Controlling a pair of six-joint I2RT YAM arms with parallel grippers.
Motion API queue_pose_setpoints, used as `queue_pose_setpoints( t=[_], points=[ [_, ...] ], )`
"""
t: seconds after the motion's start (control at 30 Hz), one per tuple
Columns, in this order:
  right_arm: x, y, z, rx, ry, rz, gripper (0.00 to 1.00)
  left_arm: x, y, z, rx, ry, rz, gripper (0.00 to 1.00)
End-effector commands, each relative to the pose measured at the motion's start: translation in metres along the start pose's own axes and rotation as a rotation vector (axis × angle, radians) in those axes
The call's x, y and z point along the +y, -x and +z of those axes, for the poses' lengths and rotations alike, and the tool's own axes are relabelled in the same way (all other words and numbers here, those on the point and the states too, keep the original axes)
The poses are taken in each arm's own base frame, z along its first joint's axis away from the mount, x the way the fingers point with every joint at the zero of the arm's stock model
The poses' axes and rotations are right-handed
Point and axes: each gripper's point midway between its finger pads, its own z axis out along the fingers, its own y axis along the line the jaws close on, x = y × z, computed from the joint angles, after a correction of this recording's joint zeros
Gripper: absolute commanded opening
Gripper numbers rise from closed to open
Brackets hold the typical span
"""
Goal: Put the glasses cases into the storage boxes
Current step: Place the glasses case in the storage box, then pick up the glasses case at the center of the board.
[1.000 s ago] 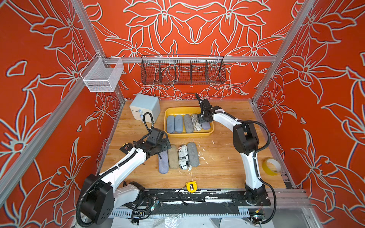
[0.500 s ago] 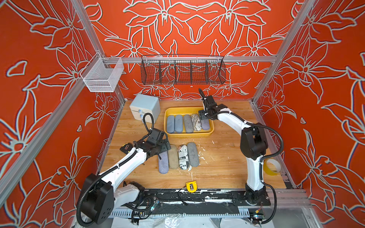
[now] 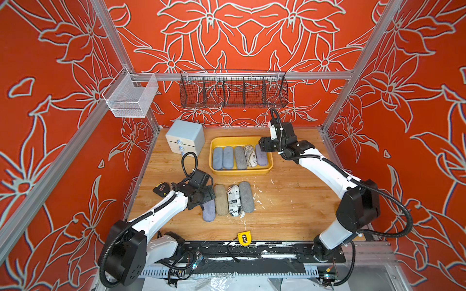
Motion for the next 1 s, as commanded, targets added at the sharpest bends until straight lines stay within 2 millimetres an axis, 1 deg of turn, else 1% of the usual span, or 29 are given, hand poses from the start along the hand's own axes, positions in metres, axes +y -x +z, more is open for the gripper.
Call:
queue_pose_setpoints(
  t=[0.0,0.2,0.33,0.5,0.83,0.97],
  points=[
    [0.005,-0.005,-0.009,-0.019,0.033,0.031,0.76,0.008,-0.010,-0.003,0.019,0.034,-0.006,0.92],
    [-0.005,-0.023,-0.010,-0.008,0.003,0.033,0.77,-0.001,-0.020,-0.003,0.041,0.019,0.036,0.91],
    [-0.008,-0.031,-0.009,-0.002,-0.006,0.042,0.77,0.000,-0.024,0.002,0.063,0.046,0.051,0.91],
    [-0.010,-0.032,-0.009,-0.006,-0.015,0.041,0.77,-0.001,-0.029,0.009,0.090,0.065,0.062,0.90],
    [-0.012,-0.037,-0.003,0.011,-0.024,0.038,0.77,-0.011,-0.027,0.010,0.089,0.054,0.081,0.89],
    [-0.011,-0.039,0.000,0.019,-0.021,0.037,0.77,-0.012,-0.028,0.015,0.102,0.071,0.099,0.89]
  ],
)
